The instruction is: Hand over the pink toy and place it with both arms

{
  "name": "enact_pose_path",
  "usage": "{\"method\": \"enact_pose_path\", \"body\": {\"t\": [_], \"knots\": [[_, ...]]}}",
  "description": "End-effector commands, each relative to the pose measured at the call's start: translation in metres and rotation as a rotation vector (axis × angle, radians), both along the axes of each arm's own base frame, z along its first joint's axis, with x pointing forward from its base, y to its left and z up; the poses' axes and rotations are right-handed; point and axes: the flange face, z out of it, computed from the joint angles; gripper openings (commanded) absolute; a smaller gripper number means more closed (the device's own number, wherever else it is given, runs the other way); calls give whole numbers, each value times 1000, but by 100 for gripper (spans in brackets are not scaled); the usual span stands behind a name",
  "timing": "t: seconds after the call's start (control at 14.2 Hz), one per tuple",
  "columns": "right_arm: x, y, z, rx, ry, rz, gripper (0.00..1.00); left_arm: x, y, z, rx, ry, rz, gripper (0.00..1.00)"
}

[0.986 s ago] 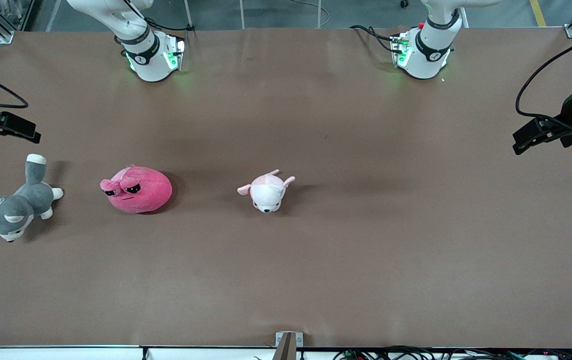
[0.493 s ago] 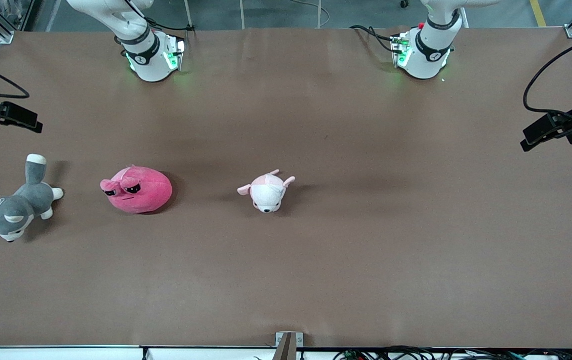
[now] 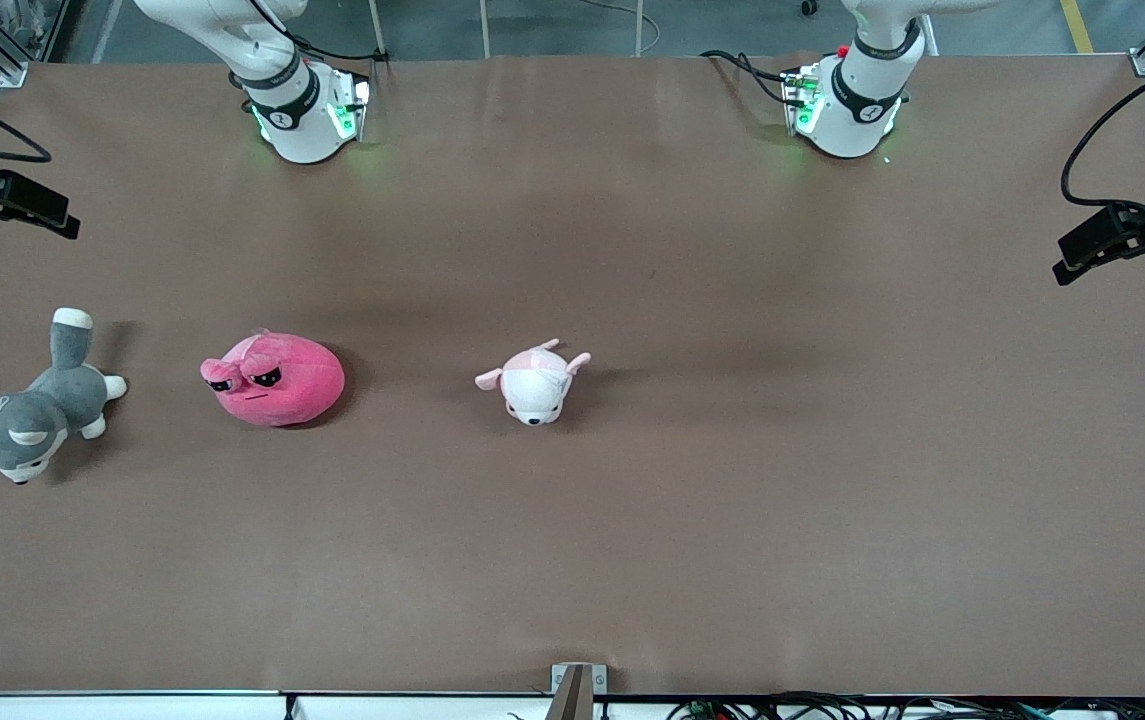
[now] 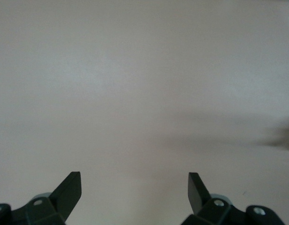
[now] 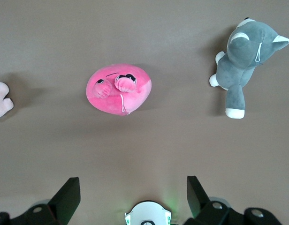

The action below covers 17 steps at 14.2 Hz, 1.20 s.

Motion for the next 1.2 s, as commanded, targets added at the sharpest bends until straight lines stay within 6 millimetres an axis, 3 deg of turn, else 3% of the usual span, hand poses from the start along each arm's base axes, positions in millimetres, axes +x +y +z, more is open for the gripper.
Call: {"method": "enact_pose_path", "body": {"t": [0.0, 0.35, 0.99, 1.13], "knots": [[-28, -1, 0, -4, -35, 9, 100, -2, -5, 4, -2, -7, -20, 100], [-55, 1, 11, -5, -81, 12, 100, -1, -2, 4, -2, -6, -15, 100], [-58, 3, 24, -3, -124, 17, 100, -1, 0, 4, -2, -5, -14, 100], [-58, 2, 38, 1, -149, 10, 100, -1, -1, 4, -2, -5, -15, 100]]}}
